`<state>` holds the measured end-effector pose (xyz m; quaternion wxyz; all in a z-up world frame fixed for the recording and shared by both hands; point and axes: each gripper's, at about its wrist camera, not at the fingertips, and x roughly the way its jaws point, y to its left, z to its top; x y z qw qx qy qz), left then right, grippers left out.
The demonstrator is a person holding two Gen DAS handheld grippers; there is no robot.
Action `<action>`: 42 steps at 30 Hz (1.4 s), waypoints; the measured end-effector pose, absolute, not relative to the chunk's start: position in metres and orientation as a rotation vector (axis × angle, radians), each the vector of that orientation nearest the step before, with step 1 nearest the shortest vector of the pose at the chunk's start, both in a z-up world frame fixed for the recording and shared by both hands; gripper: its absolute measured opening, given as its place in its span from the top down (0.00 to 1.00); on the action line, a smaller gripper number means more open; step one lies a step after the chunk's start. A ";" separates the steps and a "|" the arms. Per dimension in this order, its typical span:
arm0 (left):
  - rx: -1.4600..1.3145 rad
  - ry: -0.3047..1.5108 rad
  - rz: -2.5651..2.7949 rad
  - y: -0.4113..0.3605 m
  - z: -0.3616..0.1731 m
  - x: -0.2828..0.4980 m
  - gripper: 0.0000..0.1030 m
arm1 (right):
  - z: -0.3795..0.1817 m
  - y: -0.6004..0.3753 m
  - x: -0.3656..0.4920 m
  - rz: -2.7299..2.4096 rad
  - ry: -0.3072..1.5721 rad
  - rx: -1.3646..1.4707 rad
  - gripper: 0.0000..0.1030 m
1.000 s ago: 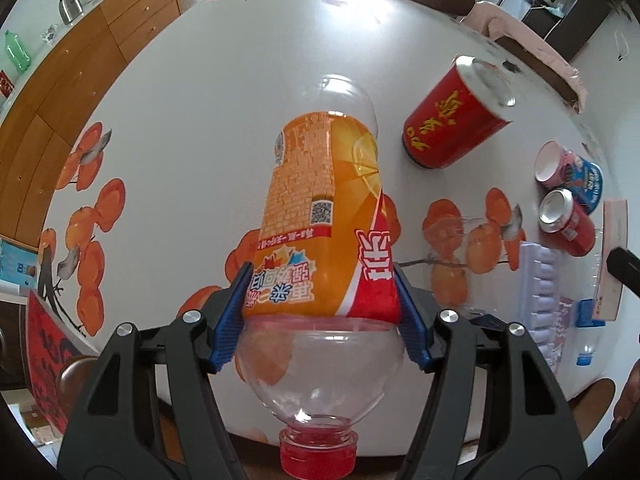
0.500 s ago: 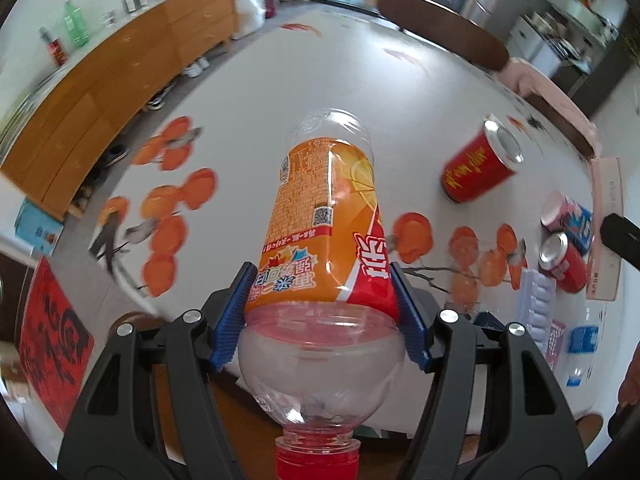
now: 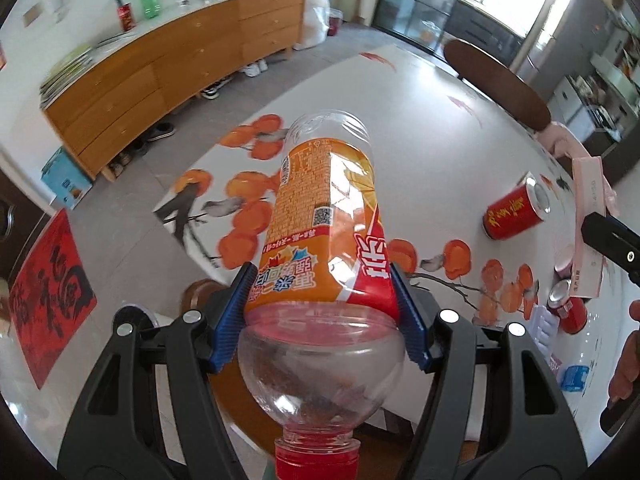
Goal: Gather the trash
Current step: 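Lift both held items and carry them over the floor trash bin, then open both grippers to drop the bottle and pink box into the bin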
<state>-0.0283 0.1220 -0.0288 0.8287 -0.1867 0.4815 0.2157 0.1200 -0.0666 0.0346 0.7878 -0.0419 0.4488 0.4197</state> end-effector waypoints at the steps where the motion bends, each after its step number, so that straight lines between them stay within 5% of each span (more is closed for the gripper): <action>1: -0.405 1.015 0.470 0.126 -0.027 -0.033 0.39 | 0.036 -0.060 0.119 0.920 0.964 -0.099 0.23; 14: -0.557 0.957 0.667 0.247 -0.043 -0.140 0.39 | 0.038 0.112 0.049 1.166 0.974 -0.227 0.23; 22: -0.720 1.044 0.862 0.370 -0.132 -0.253 0.39 | -0.032 0.316 -0.037 1.403 1.233 -0.287 0.23; 29: -0.888 1.202 0.931 0.453 -0.280 -0.343 0.39 | -0.211 0.484 -0.122 1.493 1.623 -0.292 0.23; 38: -1.313 1.188 1.045 0.515 -0.493 -0.430 0.39 | -0.487 0.593 -0.221 1.359 2.049 -0.325 0.23; 42: -1.414 1.210 1.054 0.533 -0.552 -0.437 0.25 | -0.567 0.611 -0.248 1.241 2.185 -0.410 0.19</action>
